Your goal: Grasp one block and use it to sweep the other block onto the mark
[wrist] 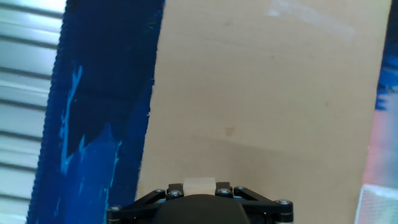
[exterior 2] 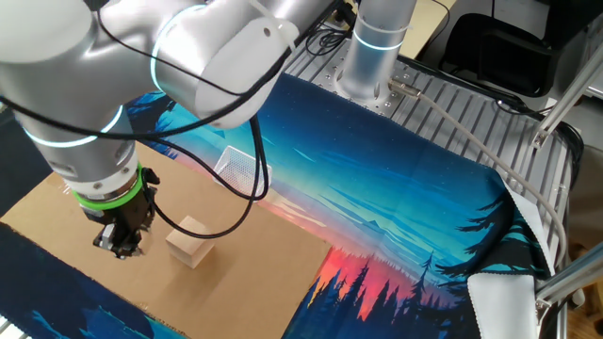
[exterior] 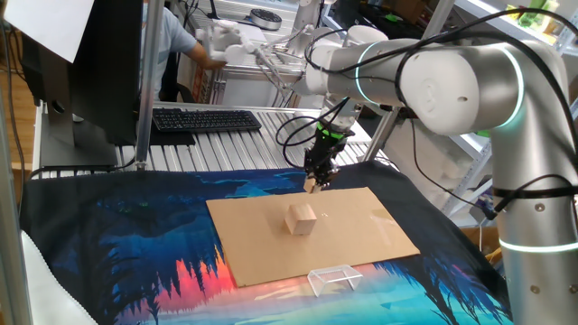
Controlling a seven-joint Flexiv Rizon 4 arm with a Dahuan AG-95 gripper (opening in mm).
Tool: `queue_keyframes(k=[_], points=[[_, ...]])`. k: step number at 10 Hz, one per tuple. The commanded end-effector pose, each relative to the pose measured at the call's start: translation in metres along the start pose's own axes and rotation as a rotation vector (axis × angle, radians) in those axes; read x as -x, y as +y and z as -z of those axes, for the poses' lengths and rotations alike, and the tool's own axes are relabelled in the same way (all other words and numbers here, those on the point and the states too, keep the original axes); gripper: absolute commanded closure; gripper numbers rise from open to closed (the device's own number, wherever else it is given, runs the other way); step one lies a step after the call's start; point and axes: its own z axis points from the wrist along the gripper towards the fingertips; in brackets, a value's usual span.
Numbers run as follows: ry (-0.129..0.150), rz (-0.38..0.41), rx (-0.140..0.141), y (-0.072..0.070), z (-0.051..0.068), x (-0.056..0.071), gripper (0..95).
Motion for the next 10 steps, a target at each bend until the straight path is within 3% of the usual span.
queue_keyframes(k=[1, 4, 6, 7, 8, 9, 10], points=[[0.038, 0.169, 0.026, -0.0003, 0.0, 0.0, 95.0], [0.048, 0.315, 0.038, -0.0003, 0.0, 0.0, 95.0], [0.041, 0.476, 0.054, -0.0003, 0.0, 0.0, 95.0], [0.026, 0.629, 0.065, -0.0003, 0.0, 0.0, 95.0], [-0.002, 0.747, 0.057, -0.0003, 0.0, 0.0, 95.0], [-0.049, 0.881, 0.042, -0.0003, 0.0, 0.0, 95.0], [-0.063, 0.937, 0.042, -0.0003, 0.0, 0.0, 95.0]])
